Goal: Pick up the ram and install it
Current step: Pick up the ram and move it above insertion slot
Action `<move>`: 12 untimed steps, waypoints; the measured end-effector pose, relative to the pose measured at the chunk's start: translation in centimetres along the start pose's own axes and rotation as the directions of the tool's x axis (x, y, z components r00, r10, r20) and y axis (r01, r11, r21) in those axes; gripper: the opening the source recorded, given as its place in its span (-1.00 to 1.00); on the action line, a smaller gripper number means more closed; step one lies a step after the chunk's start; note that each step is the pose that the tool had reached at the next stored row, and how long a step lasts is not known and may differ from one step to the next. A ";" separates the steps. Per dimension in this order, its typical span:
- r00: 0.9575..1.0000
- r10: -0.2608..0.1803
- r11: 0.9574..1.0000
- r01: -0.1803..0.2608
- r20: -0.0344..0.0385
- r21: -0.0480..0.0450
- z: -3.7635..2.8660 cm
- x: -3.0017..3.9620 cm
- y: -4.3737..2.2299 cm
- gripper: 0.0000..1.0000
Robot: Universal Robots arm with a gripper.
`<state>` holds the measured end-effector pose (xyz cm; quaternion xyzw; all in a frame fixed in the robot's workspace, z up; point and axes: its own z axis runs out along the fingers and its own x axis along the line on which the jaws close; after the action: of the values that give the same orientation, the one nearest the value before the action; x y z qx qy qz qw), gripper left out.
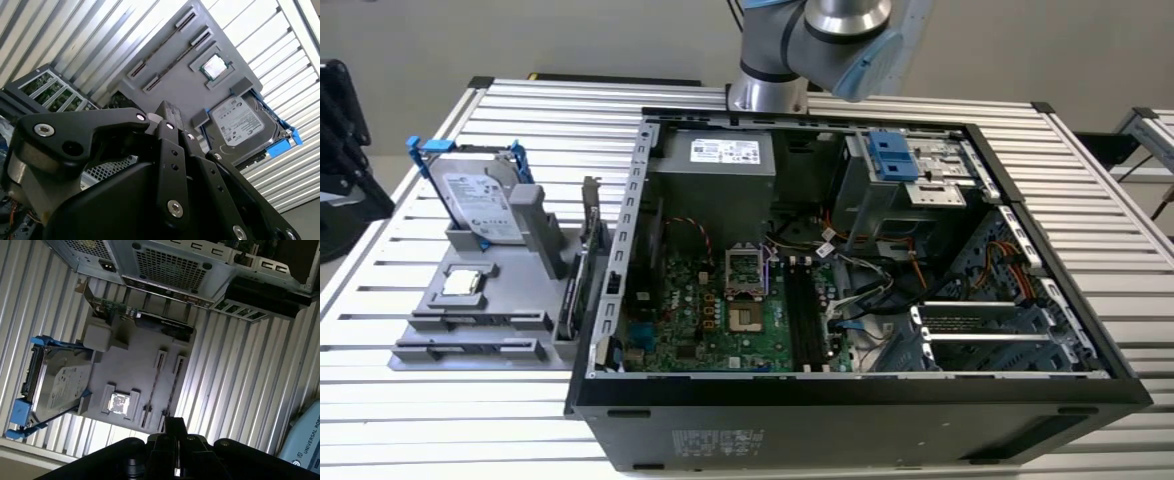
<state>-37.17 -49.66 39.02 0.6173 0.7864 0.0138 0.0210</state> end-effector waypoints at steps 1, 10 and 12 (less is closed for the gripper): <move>1.000 0.009 1.000 -0.009 0.000 0.000 0.01 0.00 -0.01 -1.00; 0.996 0.085 0.996 -0.085 0.004 0.001 0.00 0.02 -0.10 -1.00; 0.995 0.102 0.995 -0.102 0.005 0.001 0.00 0.03 -0.12 -1.00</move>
<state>-37.30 -49.66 39.02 0.6566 0.7538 0.0127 0.0217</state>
